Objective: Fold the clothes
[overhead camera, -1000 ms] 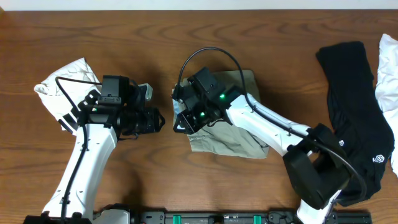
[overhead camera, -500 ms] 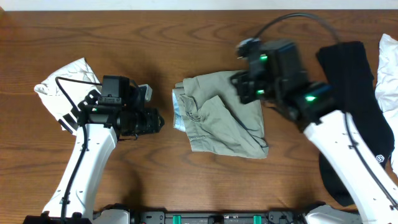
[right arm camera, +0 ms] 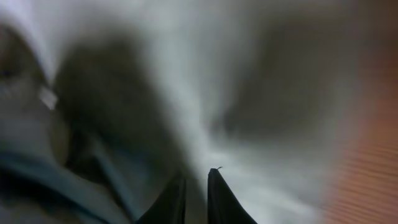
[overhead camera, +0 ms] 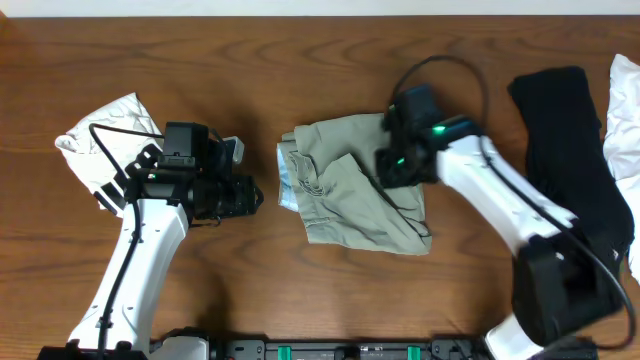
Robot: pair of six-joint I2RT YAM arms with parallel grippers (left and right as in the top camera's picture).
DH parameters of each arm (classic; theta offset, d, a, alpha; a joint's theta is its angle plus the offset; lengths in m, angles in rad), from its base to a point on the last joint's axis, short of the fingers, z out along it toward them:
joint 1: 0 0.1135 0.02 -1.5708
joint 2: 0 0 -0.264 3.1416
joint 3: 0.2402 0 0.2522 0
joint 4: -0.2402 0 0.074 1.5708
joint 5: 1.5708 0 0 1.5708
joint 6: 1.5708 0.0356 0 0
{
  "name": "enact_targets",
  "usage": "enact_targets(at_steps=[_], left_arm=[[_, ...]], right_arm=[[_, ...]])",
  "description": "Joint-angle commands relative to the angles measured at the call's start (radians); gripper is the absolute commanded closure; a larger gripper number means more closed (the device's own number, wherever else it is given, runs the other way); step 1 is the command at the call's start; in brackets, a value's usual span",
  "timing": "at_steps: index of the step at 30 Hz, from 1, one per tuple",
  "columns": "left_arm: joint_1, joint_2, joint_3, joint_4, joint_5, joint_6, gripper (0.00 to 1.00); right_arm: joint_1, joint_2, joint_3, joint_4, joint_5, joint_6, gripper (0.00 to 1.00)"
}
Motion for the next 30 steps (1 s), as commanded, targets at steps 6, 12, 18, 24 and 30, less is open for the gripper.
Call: enact_targets(at_steps=[6,12,18,24,30], left_arm=[[0.007,-0.014,0.006,-0.006,-0.005,0.002,0.55],[0.007,-0.014,0.006,-0.007,-0.005,0.002,0.56],[0.006,-0.029,0.006,0.013,0.178,0.002,0.56],[-0.075,-0.084,0.006,0.1,0.373,-0.022,0.56],[-0.277,-0.061,0.006,0.106,0.233,-0.103,0.57]], right_arm=[[0.126,0.025,-0.003,0.007,-0.298,-0.284,0.88],[0.057,-0.005,0.0,0.013,-0.236,-0.249,0.85],[-0.037,-0.063,0.001,0.158,-0.191,-0.185,0.84],[-0.084,-0.096,0.001,0.399,-0.021,-0.148,0.83],[-0.104,-0.022,0.001,0.475,0.148,-0.148,0.84]])
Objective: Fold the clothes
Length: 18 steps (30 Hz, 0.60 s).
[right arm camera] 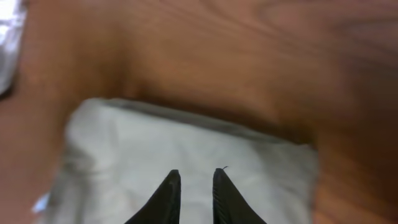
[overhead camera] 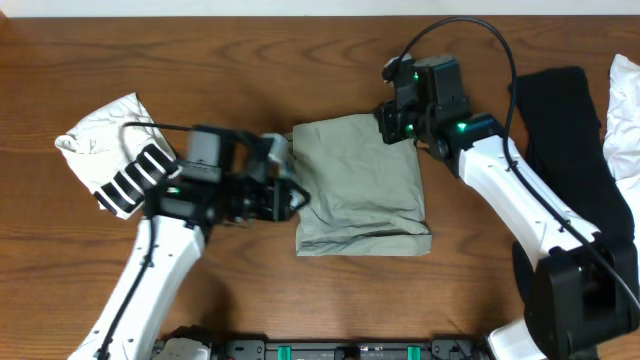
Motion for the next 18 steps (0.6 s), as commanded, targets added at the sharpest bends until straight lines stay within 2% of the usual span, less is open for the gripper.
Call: enact_targets(at_steps=[1,10,18], left_arm=[[-0.11,0.028,0.006,0.008,-0.061,-0.07,0.57],[-0.363,0.169,0.006,0.099,-0.164,-0.182,0.57],[-0.421,0.347,0.006,0.134,-0.163,-0.239,0.57]], right_arm=[[-0.016,0.061,0.004,0.021,0.142,0.014,0.83],[-0.048,0.206,0.004,0.148,0.147,0.014,0.79],[-0.048,0.326,0.004,0.143,0.146,0.013,0.78]])
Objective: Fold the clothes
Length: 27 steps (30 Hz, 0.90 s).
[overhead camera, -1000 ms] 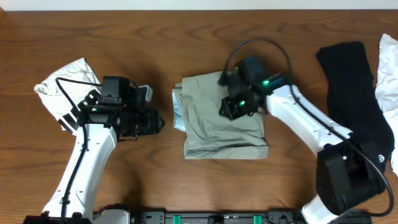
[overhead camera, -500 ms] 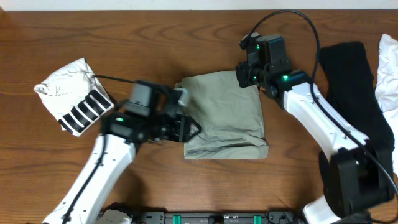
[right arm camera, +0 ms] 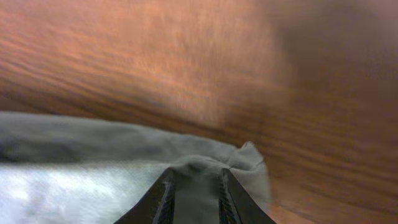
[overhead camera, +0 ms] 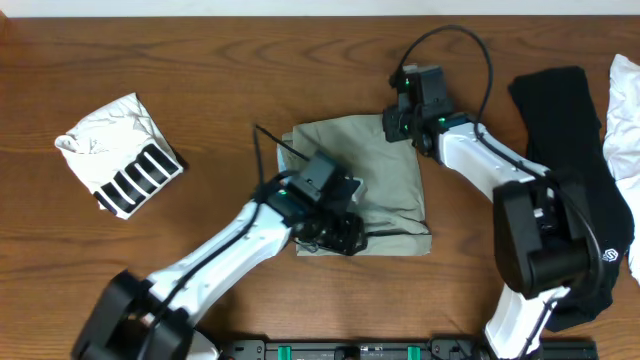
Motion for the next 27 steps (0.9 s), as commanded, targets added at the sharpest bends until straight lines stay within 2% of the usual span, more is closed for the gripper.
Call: enact_targets(at_steps=[1,7,11,16,20,26,27], left_arm=[[-0.005,0.066,0.006,0.008,-0.029,-0.032,0.57],[0.023,0.167,0.006,0.013,-0.242,-0.032,0.57],[0.109,0.18,0.006,0.029,-0.293,-0.032,0.56],[0.259,0.18,0.006,0.103,-0.283,-0.036,0.56],[0.37,0.18,0.007,0.208,-0.166,-0.035,0.56],[0.497,0.15,0.012,0.362,0.257,-0.035,0.55],[0.513,0.134,0.012,0.36,0.303,-0.035,0.5]], right_arm=[[-0.005,0.048,0.004,-0.025,0.009,0.001,0.78],[-0.005,0.055,0.004,-0.232,0.01,-0.026,0.76],[-0.006,0.055,0.004,-0.418,0.002,-0.014,0.83],[0.003,0.055,0.003,-0.631,-0.003,0.096,0.92],[0.025,0.055,0.003,-0.706,-0.059,0.104,0.98],[0.06,0.055,0.003,-0.709,-0.07,0.119,0.98],[0.063,0.055,0.003,-0.708,-0.07,0.119,0.99]])
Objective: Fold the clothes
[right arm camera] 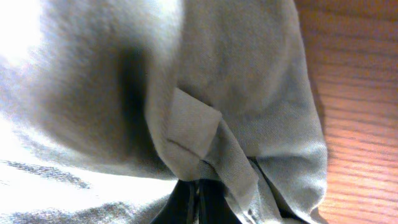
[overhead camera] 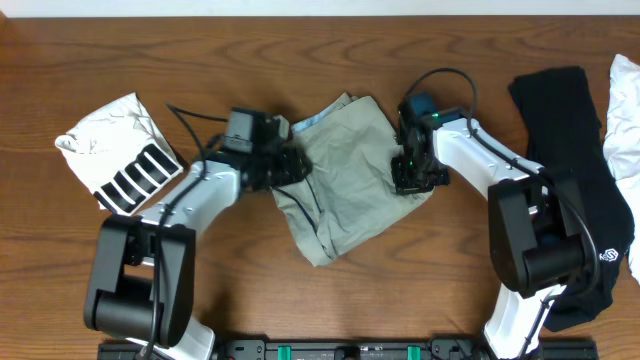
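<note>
An olive-green garment [overhead camera: 345, 180] lies skewed into a diamond at the table's middle, with a pale blue lining showing at its top edge. My left gripper [overhead camera: 287, 165] sits at its left edge, where the cloth bunches against the fingers. On the garment's right edge is my right gripper [overhead camera: 410, 178]. In the right wrist view its fingers [right arm camera: 186, 199] are pressed together on a fold of the olive cloth [right arm camera: 205, 134], which fills nearly the whole frame.
A white garment with black stripes [overhead camera: 115, 155] lies at the far left. A black garment [overhead camera: 575, 170] stretches down the right side, with a white cloth [overhead camera: 625, 100] beyond it at the table's right edge. Bare wood [right arm camera: 360, 93] shows beside the olive cloth.
The olive garment has gone from a neat rectangle to a skewed diamond. My left gripper has moved from its bottom edge to its left edge. My right gripper went from the top right corner to the right edge.
First the olive garment lay half folded under my right gripper, the left gripper off to the left. Then it lay as a flat rectangle with both grippers at its edges. Later the left gripper was at its bottom edge. Now both hold it and it is turned askew.
</note>
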Robot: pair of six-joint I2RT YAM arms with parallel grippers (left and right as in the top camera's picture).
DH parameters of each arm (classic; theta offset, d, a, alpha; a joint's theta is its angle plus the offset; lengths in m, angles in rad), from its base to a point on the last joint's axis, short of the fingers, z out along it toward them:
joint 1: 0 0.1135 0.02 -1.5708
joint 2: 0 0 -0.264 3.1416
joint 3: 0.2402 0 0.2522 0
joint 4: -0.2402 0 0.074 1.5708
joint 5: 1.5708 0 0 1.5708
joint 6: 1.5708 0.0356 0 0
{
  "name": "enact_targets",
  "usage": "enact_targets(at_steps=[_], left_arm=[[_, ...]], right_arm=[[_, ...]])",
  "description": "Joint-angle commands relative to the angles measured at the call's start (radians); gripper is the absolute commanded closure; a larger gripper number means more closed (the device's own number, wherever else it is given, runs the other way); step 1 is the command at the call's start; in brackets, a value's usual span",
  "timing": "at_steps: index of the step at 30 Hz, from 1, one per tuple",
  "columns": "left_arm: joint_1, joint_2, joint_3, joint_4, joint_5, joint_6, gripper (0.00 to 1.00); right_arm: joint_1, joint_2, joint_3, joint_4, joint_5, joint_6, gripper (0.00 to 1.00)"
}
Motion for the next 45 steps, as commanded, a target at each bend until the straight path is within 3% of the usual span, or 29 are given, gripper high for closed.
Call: enact_targets(at_steps=[1,3,9,14,18,33,42,43,45], left_arm=[[0.051,-0.056,0.011,-0.005,0.288,-0.008,0.45],[0.082,-0.108,0.011,-0.044,0.346,-0.006,0.29],[0.169,-0.265,0.011,-0.272,0.304,0.063,0.0],[0.18,-0.314,0.006,-0.535,-0.025,0.062,0.02],[0.172,-0.298,-0.042,-0.568,-0.018,0.002,0.02],[0.024,-0.066,-0.185,-0.173,0.135,-0.102,0.02],[-0.111,0.124,-0.185,0.236,0.164,-0.323,0.02],[-0.116,0.131,-0.185,0.257,0.164,-0.323,0.12],[-0.117,0.132,-0.185,0.276,0.164,-0.322,0.49]], right_arm=[[0.031,0.046,-0.046,-0.002,-0.05,0.021,0.99],[0.03,0.038,-0.046,0.003,-0.049,0.021,0.99],[0.01,-0.018,-0.046,0.019,-0.049,0.017,0.98],[-0.004,-0.05,-0.046,0.03,-0.05,0.017,0.97],[-0.003,-0.05,-0.046,0.033,-0.05,0.017,0.96],[-0.002,-0.05,-0.046,0.035,-0.077,0.017,0.96],[-0.002,-0.05,-0.046,0.032,-0.084,0.017,0.95],[-0.002,-0.05,-0.046,0.031,-0.084,0.017,0.95],[-0.002,-0.05,-0.046,0.029,-0.084,0.017,0.96]])
